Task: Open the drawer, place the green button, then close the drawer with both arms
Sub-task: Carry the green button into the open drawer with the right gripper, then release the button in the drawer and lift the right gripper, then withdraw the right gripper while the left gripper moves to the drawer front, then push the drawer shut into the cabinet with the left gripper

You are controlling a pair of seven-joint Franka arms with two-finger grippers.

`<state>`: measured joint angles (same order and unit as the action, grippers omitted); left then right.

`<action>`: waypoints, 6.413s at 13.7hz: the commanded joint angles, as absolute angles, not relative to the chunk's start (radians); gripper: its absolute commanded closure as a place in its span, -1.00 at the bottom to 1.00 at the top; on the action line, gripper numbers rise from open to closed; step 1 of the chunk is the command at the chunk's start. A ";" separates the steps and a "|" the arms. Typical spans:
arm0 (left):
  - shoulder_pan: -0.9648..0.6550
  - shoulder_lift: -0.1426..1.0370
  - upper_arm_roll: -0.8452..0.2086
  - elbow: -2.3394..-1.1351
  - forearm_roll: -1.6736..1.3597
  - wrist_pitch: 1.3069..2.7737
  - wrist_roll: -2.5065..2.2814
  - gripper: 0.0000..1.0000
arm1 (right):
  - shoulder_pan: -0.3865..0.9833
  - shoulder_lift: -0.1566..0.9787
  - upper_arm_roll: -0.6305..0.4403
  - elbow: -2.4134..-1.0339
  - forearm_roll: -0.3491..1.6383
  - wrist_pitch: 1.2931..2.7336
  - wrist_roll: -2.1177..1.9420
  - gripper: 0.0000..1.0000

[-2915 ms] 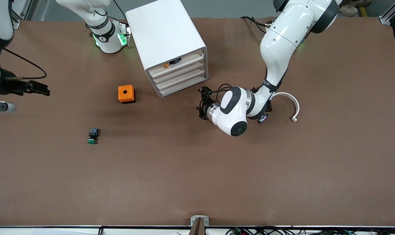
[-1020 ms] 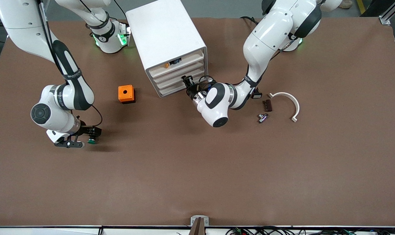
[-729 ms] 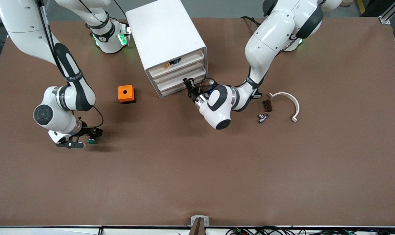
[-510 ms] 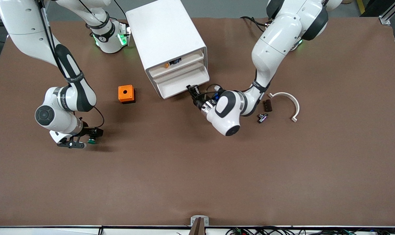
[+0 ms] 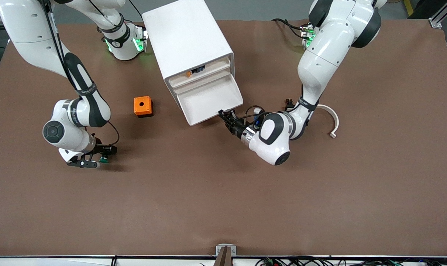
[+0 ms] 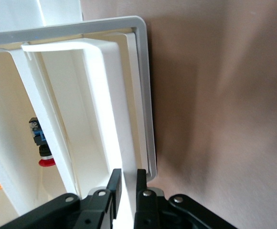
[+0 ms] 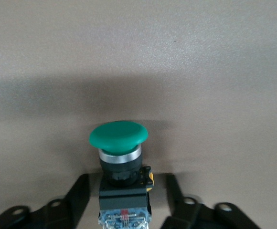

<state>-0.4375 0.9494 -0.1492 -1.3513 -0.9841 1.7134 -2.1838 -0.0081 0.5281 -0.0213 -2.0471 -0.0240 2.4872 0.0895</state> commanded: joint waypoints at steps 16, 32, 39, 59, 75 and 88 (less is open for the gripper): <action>-0.405 0.818 0.192 -1.235 -0.867 1.615 -1.639 -1.00 | 0.377 0.235 -0.014 -2.013 -0.026 1.942 0.925 0.64; -0.410 0.661 0.324 -1.246 -0.307 1.672 -0.553 -1.00 | 0.776 0.413 -0.015 -1.781 0.221 2.058 1.773 0.64; -0.474 0.595 0.304 -1.350 -0.235 1.814 -0.532 -1.00 | 0.871 0.455 -0.015 -1.792 0.222 2.151 1.888 0.64; -0.597 0.571 0.285 -1.385 -0.196 1.908 -0.440 -1.00 | 0.692 0.402 -0.023 -1.532 0.221 1.619 1.818 -1.00; -0.813 0.744 0.171 -1.388 -0.212 2.069 -0.590 -1.00 | 0.160 -0.014 -0.026 -1.583 0.106 1.270 0.513 -1.00; -0.824 0.779 -0.008 -1.396 -0.244 2.006 -0.784 -1.00 | 0.018 -0.179 -0.026 -1.741 0.026 1.419 0.144 -1.00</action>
